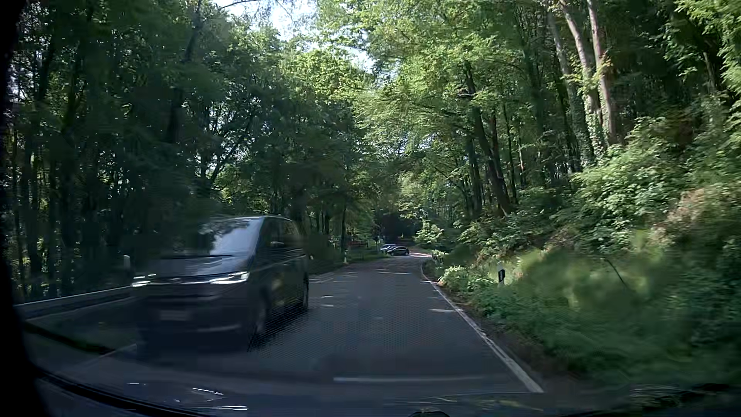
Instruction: Follow the waypoints while adhering to traffic rules and regulations
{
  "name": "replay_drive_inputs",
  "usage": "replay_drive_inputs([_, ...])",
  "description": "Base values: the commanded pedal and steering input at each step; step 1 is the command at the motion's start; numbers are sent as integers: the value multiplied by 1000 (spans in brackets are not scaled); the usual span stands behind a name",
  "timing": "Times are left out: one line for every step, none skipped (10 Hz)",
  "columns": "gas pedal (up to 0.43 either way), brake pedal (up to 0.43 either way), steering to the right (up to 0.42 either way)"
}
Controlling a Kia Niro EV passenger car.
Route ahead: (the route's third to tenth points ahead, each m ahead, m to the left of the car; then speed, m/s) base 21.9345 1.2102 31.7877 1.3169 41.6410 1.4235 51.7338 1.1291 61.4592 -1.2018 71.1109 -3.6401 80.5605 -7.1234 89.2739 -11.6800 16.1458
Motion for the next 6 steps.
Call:
replay_drive_inputs([268,0,-5])
replay_drive_inputs([268,0,-4])
replay_drive_inputs([268,0,-5])
replay_drive_inputs([260,0,-5])
replay_drive_inputs([248,0,-5])
replay_drive_inputs([248,0,-5])
